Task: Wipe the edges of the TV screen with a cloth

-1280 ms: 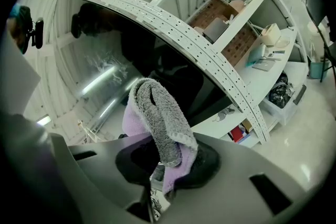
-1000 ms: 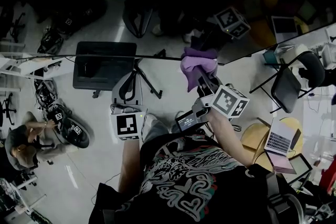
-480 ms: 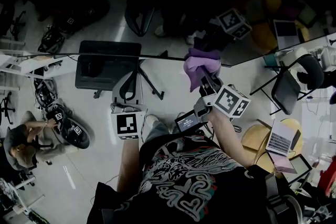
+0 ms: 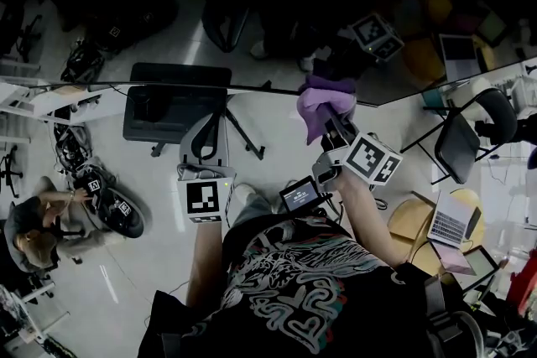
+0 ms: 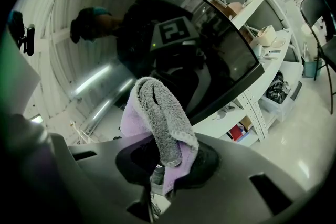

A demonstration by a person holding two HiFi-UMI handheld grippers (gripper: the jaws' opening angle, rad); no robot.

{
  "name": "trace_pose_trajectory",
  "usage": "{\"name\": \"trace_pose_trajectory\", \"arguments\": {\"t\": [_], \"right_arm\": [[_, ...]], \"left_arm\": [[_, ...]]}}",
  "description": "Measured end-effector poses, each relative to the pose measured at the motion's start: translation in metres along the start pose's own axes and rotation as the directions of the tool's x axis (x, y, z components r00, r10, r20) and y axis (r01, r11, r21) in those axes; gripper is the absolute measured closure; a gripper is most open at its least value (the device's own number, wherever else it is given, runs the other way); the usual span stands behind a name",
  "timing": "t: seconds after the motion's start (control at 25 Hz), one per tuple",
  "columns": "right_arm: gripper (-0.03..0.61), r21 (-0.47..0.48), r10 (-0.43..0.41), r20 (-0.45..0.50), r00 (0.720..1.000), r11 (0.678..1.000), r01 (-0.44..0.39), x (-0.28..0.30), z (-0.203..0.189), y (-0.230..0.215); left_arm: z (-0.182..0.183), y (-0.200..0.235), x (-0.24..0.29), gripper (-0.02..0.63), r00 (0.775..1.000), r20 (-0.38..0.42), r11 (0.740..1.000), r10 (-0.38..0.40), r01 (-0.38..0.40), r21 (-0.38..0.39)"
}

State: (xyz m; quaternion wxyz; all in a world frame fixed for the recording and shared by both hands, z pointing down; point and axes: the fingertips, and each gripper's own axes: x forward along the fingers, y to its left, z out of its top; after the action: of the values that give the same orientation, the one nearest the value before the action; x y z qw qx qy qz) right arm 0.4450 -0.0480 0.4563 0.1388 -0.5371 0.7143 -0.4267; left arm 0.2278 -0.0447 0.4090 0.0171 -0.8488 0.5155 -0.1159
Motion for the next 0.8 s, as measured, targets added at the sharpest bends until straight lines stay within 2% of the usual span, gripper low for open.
{"name": "trace_pose_trajectory", "arguments": {"t": [0.44,0.8], "right_arm": [[0.502,-0.011,-0.016,0.012,1.0,1.0,0.016,-0.001,-0.003,0.006],[0.502,-0.01,-0.028,0.016,0.999,1.0,0.028,0.009,-0.013,0.018]], "left_arm": [[0.003,0.011,-0.017,0.592,1.0,0.006,1.0,0.016,-0.016,-0.006],[-0.007,0.036,-0.03,0.592,0.999,0.004,0.999,0.04,-0.04,-0.028]]}}
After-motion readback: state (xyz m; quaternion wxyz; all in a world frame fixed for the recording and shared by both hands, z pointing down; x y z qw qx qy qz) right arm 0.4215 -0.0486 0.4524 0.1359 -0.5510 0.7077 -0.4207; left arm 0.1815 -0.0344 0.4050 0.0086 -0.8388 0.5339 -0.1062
